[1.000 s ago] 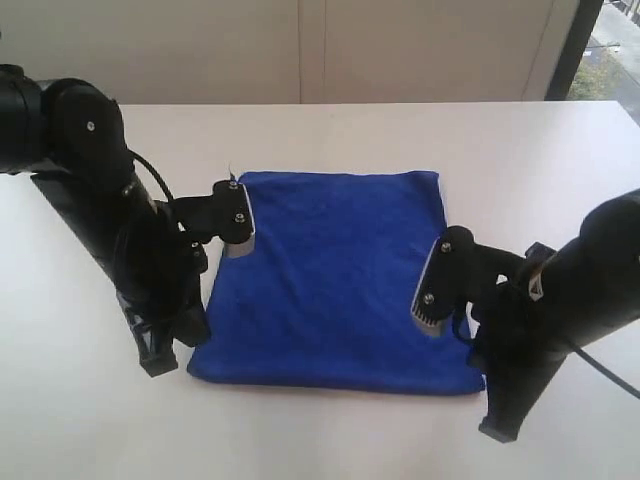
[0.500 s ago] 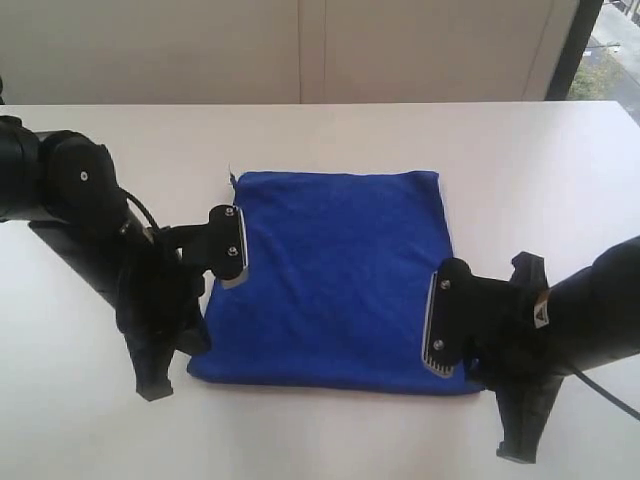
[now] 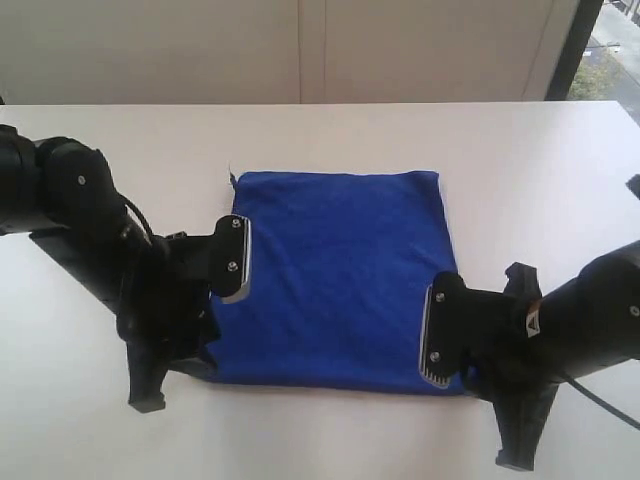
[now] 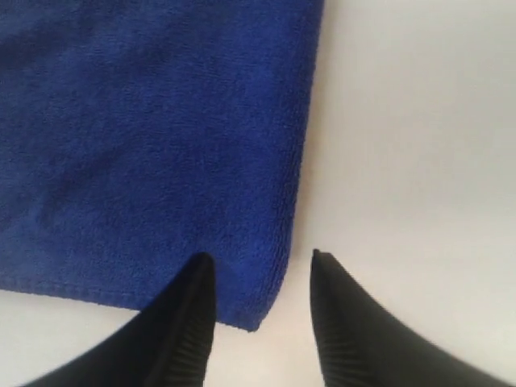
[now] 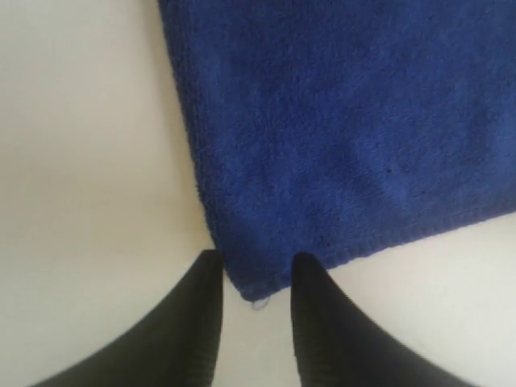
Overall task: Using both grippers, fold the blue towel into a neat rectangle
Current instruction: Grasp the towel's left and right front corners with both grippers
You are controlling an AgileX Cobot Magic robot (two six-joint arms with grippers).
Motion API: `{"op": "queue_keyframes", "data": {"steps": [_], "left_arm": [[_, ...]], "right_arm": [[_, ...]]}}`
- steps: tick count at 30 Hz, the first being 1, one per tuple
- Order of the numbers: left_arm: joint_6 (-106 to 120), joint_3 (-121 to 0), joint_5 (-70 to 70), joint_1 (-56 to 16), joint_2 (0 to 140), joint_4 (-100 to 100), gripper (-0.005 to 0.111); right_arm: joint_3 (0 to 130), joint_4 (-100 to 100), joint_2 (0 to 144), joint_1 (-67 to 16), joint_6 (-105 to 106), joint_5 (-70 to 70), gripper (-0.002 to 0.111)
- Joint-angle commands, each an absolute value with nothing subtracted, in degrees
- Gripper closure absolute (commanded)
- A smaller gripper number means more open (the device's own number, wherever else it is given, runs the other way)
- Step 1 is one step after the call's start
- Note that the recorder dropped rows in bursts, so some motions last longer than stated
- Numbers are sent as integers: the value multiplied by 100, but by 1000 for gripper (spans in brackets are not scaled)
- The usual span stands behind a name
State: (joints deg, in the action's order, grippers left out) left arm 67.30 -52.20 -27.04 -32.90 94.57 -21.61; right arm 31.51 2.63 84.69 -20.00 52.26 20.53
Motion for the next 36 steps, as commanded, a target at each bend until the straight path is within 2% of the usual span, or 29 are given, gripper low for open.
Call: {"op": "queue_keyframes", "data": {"steps": [1, 9, 20, 21, 24, 27, 32, 36], "left_arm": [[7070, -5075, -2696, -3293, 9492, -2263, 61], [7070, -5035, -2498, -3293, 9746, -2284, 61], [7070, -5035, -2339, -3293, 9976, -2271, 61], [7070, -5035, -2339, -3293, 10006, -2271, 61], [7070, -5035, -2229, -3293, 10069, -2259, 62], [7070, -5035, -2203, -3293, 10072, -2247, 79], [7044, -5035, -2223, -3293, 10072, -2247, 105], [7002, -5035, -2396, -3293, 10072, -2220, 107]], "right_arm": [[3118, 276, 8542, -2022, 5547, 2005, 79], [3118, 263, 8557, -2022, 5589, 1969, 64], [3118, 263, 9080, -2022, 5696, 1745, 64], [3118, 263, 9118, -2022, 5696, 1745, 66], [3118, 263, 9118, -2022, 5696, 1782, 82], [3118, 263, 9118, -2022, 5696, 1831, 92], [3118, 263, 9118, -2022, 5684, 1875, 99], [3118, 263, 9037, -2022, 5684, 1918, 103]]}}
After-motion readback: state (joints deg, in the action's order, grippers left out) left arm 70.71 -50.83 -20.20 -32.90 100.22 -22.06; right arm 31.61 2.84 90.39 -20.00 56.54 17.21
